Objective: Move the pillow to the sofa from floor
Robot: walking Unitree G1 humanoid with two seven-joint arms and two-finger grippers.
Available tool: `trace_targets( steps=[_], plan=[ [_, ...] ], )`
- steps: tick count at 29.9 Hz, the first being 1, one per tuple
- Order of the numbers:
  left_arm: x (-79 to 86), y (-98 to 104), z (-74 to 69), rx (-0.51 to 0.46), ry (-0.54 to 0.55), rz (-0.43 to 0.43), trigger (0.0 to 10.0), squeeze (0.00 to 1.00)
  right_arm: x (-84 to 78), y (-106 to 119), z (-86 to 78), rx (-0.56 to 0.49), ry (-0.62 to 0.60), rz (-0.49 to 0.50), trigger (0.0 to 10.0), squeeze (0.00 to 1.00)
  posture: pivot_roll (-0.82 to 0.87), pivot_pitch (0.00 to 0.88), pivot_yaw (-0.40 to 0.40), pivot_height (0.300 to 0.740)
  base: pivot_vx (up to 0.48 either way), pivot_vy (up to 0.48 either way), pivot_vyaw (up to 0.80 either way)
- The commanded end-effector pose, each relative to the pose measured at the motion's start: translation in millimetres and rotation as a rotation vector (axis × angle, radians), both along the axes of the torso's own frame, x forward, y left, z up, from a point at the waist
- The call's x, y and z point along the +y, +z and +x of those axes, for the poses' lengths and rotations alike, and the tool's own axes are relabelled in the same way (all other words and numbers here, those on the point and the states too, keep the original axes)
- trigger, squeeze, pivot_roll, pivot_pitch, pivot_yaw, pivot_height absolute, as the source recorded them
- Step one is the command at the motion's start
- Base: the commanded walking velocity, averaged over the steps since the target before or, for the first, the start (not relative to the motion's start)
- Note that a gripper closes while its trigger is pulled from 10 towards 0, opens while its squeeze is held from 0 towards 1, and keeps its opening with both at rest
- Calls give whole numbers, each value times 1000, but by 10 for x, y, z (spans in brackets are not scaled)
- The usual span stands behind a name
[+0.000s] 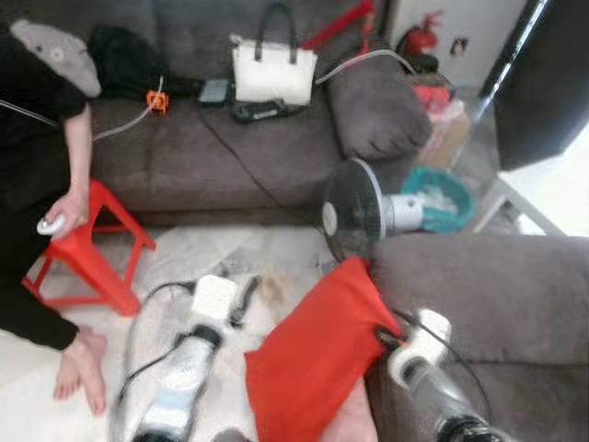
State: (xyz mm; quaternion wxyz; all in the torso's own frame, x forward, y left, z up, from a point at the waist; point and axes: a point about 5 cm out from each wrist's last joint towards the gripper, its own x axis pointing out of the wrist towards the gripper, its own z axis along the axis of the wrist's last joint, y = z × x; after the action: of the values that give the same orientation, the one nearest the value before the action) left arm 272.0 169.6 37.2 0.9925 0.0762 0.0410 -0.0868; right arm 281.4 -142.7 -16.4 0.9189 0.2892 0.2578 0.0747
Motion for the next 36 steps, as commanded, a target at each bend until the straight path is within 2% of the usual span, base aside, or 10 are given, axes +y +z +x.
trace_targets(
  steps=[1, 16, 36],
  plan=[
    [-180, 54, 50, -22, -44, -29, 10000, 0, -277, 47, 22, -44, -71, -51, 10000, 0, 119, 86, -29, 740, 0, 0, 0],
    [-194, 47, 44, -19, -53, -34, 10000, 0, -283, 42, 18, -40, -73, -60, 10000, 0, 120, 86, -28, 740, 0, 0, 0],
    [-196, 36, 41, -14, -56, -37, 10000, 0, -285, 41, 18, -38, -78, -62, 10000, 0, 118, 83, -28, 740, -277, 0, 0]
  ],
)
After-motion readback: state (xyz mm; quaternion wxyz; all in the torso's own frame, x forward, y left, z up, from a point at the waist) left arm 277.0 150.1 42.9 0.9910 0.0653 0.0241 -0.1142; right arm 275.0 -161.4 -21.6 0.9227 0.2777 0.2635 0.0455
